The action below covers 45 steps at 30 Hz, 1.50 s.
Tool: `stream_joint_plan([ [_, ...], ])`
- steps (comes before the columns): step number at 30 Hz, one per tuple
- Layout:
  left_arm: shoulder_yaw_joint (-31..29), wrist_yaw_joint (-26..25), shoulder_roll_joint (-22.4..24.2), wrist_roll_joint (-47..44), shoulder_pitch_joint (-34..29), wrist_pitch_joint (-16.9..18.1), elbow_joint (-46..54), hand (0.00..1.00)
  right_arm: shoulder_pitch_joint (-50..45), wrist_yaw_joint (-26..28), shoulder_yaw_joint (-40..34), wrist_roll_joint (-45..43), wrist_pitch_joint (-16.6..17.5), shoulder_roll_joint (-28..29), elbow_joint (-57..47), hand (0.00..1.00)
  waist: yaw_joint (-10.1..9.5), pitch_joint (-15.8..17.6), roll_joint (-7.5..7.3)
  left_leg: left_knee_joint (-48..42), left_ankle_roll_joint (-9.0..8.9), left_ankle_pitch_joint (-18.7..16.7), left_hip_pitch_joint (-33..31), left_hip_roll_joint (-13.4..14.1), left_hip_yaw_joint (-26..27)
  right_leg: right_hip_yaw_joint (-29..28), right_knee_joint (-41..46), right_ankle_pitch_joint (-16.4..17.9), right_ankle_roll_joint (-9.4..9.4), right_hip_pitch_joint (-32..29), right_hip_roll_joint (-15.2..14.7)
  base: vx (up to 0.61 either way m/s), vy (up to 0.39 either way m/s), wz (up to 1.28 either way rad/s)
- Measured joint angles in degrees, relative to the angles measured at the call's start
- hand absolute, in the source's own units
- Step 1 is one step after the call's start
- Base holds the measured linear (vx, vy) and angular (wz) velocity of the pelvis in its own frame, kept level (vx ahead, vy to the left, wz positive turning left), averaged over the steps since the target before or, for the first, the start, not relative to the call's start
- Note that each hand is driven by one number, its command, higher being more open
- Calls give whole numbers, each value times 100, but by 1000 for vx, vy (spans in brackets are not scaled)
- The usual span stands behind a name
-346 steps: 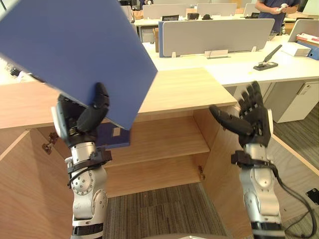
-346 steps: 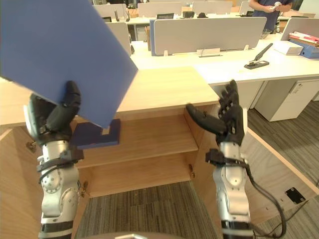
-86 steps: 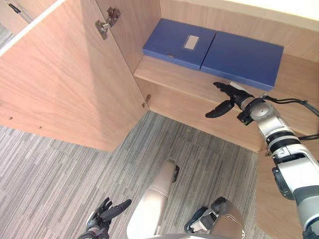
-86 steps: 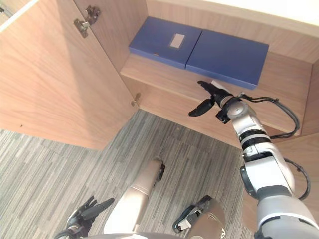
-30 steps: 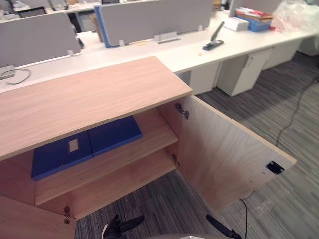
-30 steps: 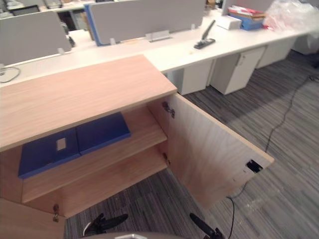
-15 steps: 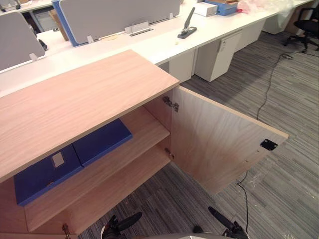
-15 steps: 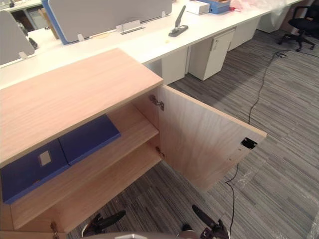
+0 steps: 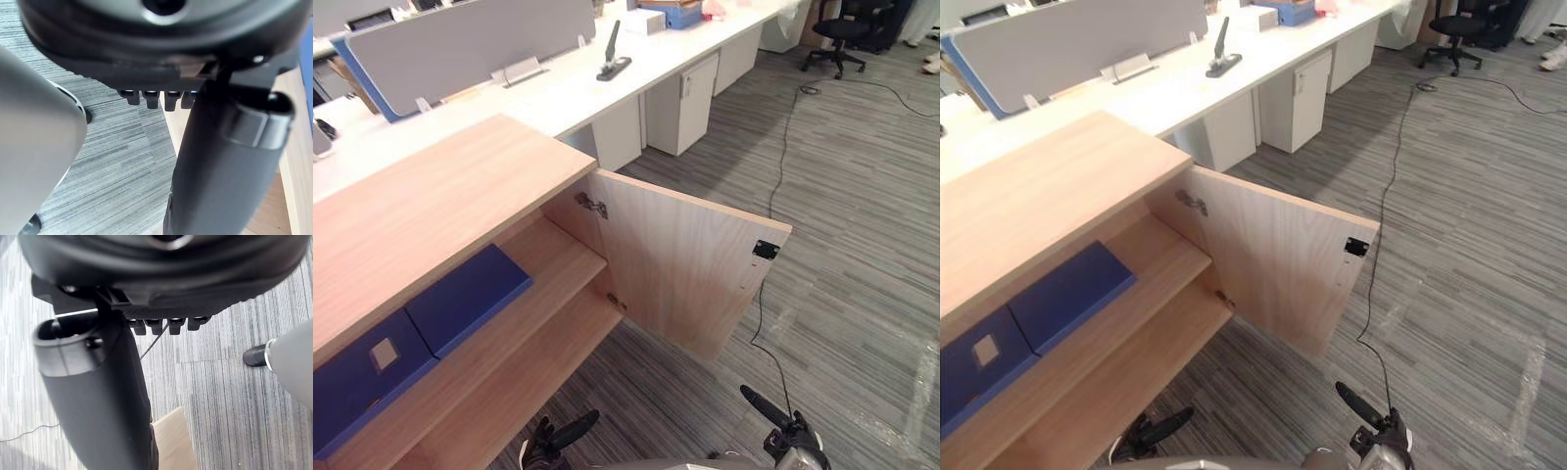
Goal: Walk over to the cabinet, pick up the folder, carry it to the office cabinet, place the folder inside the office cabinet, then close the office cabinet door
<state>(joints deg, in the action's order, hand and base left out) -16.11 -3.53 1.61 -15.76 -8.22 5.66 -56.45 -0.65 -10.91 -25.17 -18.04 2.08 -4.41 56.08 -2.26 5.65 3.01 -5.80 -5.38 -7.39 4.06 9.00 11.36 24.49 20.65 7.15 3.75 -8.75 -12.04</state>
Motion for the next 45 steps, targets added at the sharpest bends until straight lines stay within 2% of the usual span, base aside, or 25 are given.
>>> stream_joint_plan([
  [3,78,-16,-57,2,-17,-1,1,100,24,-18,269,31,0,-79,-9,100,19,-38,-43,41,-20,29,93,-17,-104,-42,-263,-174,18,165,70,34,-4,-9],
  [7,395,-14,-226,2,-72,-1,31,100,155,-10,624,310,-3,-77,-82,100,39,-147,-151,46,35,68,109,-115,-113,-86,-881,-575,82,412,123,-3,51,-5],
  [12,394,-9,-328,1,-207,4,130,100,378,36,792,496,-1,-189,-546,100,23,-165,-176,132,134,169,94,-231,-125,-115,-1598,-1077,78,646,182,-73,46,-2],
  [18,348,10,-470,0,-528,-3,119,100,664,32,1013,680,71,-536,-1213,100,-15,-174,-191,363,130,306,98,-296,-104,-233,-2545,-1652,34,901,359,-115,-10,-6],
  [24,285,12,-470,-67,-730,-24,83,100,1164,-71,1074,673,93,-854,-1305,100,-46,-176,-168,446,51,299,100,-280,-248,-261,-2573,-1653,23,866,426,-30,-11,-1],
  [27,239,19,-454,-157,-721,-35,45,100,1603,-111,1190,670,99,-1046,-1251,100,-50,-173,-155,465,82,344,101,-276,-265,-271,-2569,-1678,-1,842,447,12,4,0],
  [36,221,24,-460,-223,-652,-41,20,100,2752,-84,1901,669,153,-1306,-451,100,-119,-163,-170,467,91,360,77,-295,-320,-280,-2552,-1705,-40,828,445,16,8,0],
  [43,166,22,-459,-232,-662,-41,-126,100,3167,-22,2294,657,152,-1468,-246,100,-199,-119,-168,483,106,378,78,-290,-381,-261,-2554,-1692,-59,846,455,-24,4,2],
  [45,164,22,-460,-263,-683,-41,-134,100,3186,80,2666,658,152,-1666,-245,100,-193,-90,-163,514,99,394,80,-282,-386,-264,-2554,-1685,-69,833,467,0,0,0],
])
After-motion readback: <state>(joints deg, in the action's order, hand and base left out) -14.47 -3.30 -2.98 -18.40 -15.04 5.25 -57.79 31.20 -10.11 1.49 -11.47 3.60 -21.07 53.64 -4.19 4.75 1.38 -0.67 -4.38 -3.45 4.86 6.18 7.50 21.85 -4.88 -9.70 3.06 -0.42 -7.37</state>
